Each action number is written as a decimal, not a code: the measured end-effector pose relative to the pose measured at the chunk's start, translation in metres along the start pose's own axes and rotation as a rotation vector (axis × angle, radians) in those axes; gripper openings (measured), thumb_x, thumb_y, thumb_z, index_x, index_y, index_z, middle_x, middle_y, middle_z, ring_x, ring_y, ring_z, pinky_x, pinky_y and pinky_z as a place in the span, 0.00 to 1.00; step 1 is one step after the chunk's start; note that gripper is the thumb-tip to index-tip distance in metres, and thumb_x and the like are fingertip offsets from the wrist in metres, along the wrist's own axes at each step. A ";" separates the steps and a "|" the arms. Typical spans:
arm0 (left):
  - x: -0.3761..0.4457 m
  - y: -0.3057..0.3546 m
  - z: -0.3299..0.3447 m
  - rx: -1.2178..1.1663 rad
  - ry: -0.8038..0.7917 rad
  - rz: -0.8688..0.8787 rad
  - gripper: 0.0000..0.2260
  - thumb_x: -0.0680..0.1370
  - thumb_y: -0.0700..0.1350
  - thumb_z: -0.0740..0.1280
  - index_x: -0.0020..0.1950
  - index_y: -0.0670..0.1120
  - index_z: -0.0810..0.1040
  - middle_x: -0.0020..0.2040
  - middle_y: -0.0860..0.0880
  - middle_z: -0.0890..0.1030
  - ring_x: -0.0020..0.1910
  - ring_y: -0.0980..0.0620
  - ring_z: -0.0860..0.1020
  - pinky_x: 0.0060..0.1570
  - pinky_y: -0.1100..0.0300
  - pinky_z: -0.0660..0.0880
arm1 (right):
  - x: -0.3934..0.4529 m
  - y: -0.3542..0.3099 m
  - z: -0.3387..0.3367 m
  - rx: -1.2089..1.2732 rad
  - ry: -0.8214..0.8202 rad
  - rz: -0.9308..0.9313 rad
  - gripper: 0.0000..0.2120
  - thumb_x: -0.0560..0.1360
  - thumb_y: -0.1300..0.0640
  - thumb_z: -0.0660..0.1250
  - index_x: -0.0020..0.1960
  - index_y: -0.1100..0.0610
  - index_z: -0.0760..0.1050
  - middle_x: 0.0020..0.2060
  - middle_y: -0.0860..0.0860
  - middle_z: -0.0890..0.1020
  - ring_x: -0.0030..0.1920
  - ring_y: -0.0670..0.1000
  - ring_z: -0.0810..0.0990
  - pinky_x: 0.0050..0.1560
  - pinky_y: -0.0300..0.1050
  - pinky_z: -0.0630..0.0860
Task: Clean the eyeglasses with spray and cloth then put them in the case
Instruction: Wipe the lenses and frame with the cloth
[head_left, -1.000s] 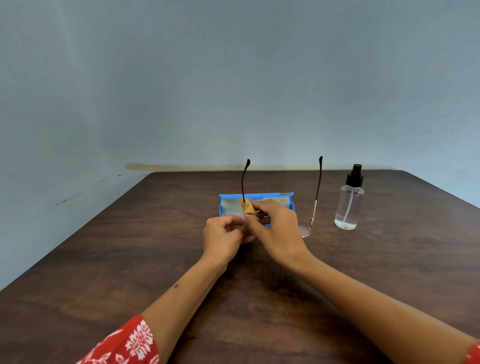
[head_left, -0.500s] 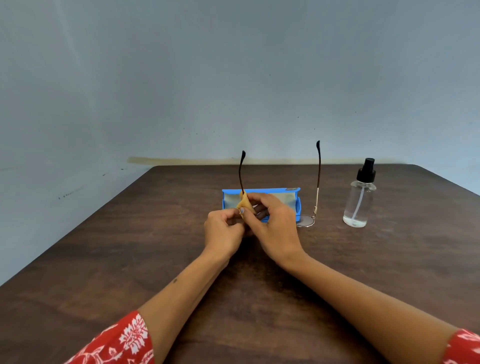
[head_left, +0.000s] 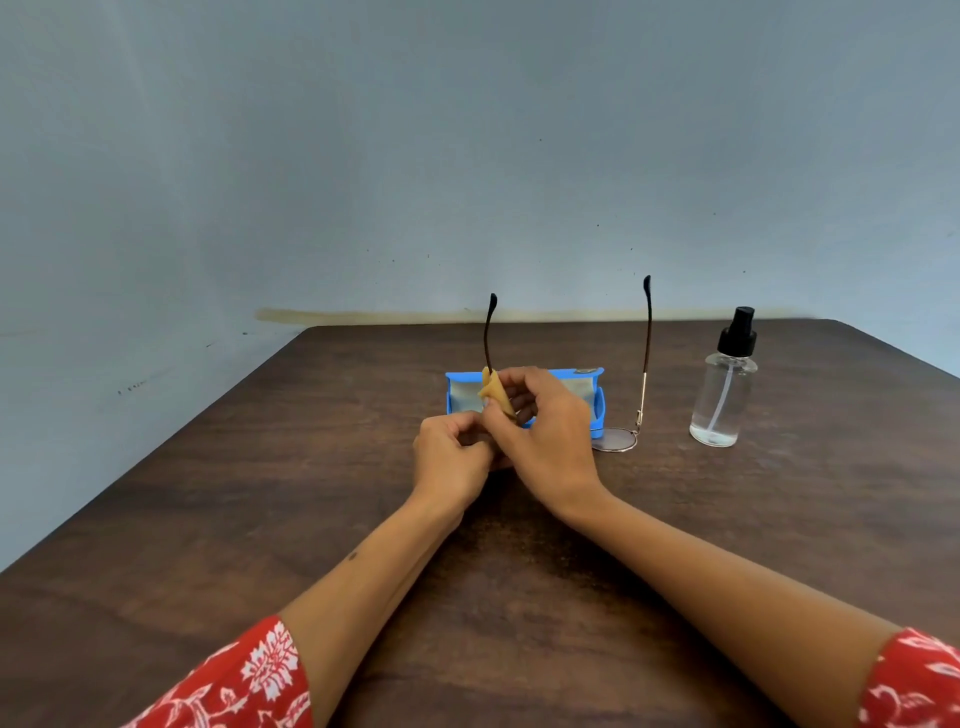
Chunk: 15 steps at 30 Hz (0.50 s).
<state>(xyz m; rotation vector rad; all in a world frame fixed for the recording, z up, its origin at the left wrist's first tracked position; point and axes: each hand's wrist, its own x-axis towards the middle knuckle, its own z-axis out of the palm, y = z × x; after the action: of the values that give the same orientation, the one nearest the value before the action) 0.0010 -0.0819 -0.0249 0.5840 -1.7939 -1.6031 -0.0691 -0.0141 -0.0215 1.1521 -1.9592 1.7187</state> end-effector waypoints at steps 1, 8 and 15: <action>0.000 -0.001 0.000 0.006 0.000 -0.003 0.11 0.72 0.29 0.66 0.42 0.43 0.83 0.40 0.43 0.84 0.41 0.49 0.84 0.38 0.59 0.80 | 0.000 0.000 -0.001 -0.002 -0.007 0.012 0.08 0.69 0.60 0.71 0.48 0.54 0.78 0.40 0.47 0.81 0.40 0.43 0.78 0.44 0.44 0.78; 0.000 0.002 0.001 -0.039 -0.036 -0.055 0.08 0.72 0.29 0.68 0.41 0.41 0.82 0.38 0.43 0.84 0.38 0.51 0.83 0.36 0.62 0.79 | 0.012 -0.013 -0.003 0.066 0.046 0.022 0.07 0.70 0.61 0.70 0.48 0.55 0.79 0.42 0.48 0.82 0.40 0.43 0.78 0.43 0.40 0.77; 0.001 -0.002 0.002 -0.022 -0.012 -0.014 0.09 0.70 0.27 0.66 0.42 0.38 0.82 0.40 0.40 0.84 0.40 0.47 0.84 0.39 0.58 0.81 | 0.004 -0.011 -0.006 0.038 0.003 0.105 0.07 0.68 0.61 0.71 0.46 0.54 0.80 0.37 0.46 0.82 0.37 0.43 0.79 0.42 0.42 0.79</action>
<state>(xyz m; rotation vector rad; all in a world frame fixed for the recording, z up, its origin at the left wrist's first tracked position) -0.0015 -0.0819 -0.0264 0.5787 -1.7820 -1.6369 -0.0656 -0.0099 -0.0098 1.0757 -2.0274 1.8156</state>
